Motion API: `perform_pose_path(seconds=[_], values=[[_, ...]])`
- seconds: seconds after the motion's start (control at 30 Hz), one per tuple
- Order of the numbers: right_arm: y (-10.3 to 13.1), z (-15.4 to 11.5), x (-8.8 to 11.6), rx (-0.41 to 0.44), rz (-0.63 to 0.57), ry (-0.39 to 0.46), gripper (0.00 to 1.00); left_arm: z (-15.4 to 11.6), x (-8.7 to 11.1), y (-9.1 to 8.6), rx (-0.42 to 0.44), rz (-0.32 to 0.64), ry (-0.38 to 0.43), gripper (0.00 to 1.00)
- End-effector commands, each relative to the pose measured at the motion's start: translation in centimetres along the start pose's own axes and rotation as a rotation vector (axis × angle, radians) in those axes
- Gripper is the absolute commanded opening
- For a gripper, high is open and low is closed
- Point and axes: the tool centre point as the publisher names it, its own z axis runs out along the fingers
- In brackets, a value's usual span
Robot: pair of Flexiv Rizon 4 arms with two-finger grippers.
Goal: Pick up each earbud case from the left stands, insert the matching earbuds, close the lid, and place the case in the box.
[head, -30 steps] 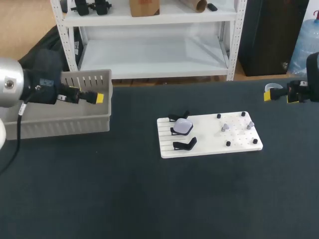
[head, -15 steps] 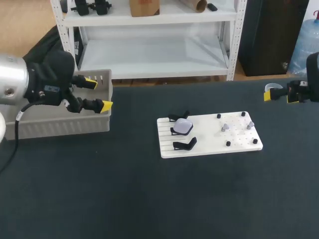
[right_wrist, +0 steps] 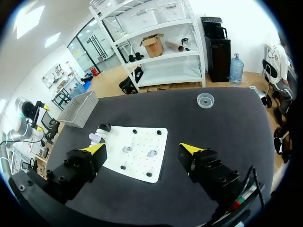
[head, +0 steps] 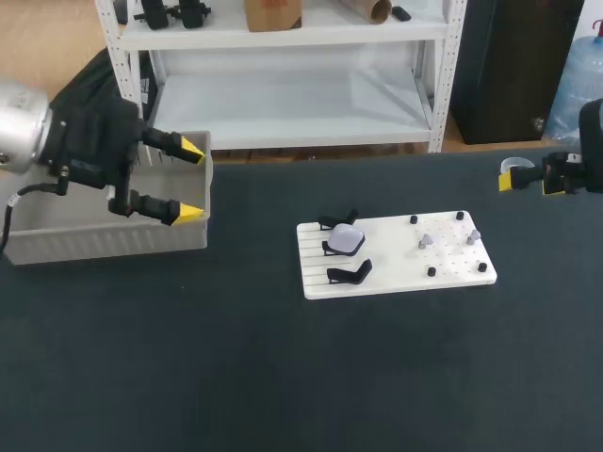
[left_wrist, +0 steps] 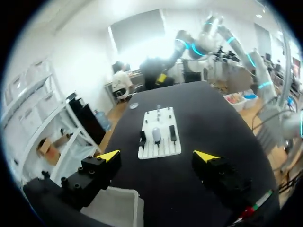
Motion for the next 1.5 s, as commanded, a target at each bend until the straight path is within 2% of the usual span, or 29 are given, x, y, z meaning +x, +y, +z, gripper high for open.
perform_pose_path(seconds=[0.03,0.13,0.2,0.3,0.5,0.73,0.87,1.4,1.43,1.5], values=[[0.0,0.0,0.0,-0.001,-0.001,0.001,1.0,2.2,-0.5,0.7,0.102,0.113,0.001,1.0],[0.0,0.0,0.0,-0.001,-0.001,0.001,1.0,3.4,-1.1,0.7,0.075,0.095,0.009,1.0],[0.0,0.0,0.0,-0.001,-0.001,0.001,1.0,4.6,-1.6,0.5,0.05,0.067,0.042,1.0],[0.0,0.0,0.0,-0.001,-0.001,0.001,1.0,6.1,-2.0,0.1,0.018,0.001,0.036,1.0],[0.0,0.0,0.0,-0.001,-0.001,0.001,1.0,9.1,-2.0,-0.7,0.0,-0.051,0.025,1.0],[0.0,0.0,0.0,-0.001,-0.001,0.001,1.0,13.2,0.3,-0.8,-0.016,-0.102,-0.03,1.0],[0.0,0.0,0.0,-0.001,-0.001,0.001,1.0,15.2,1.6,-0.5,-0.013,-0.17,-0.056,1.0],[0.0,0.0,0.0,-0.001,-0.001,0.001,1.0,15.5,1.7,-0.5,-0.009,-0.188,-0.058,1.0],[0.0,0.0,0.0,-0.001,-0.001,0.001,1.0,15.7,1.7,-0.2,-0.034,-0.195,-0.054,1.0],[0.0,0.0,0.0,-0.001,-0.001,0.001,1.0,16.4,1.3,0.2,-0.025,-0.185,-0.05,1.0]])
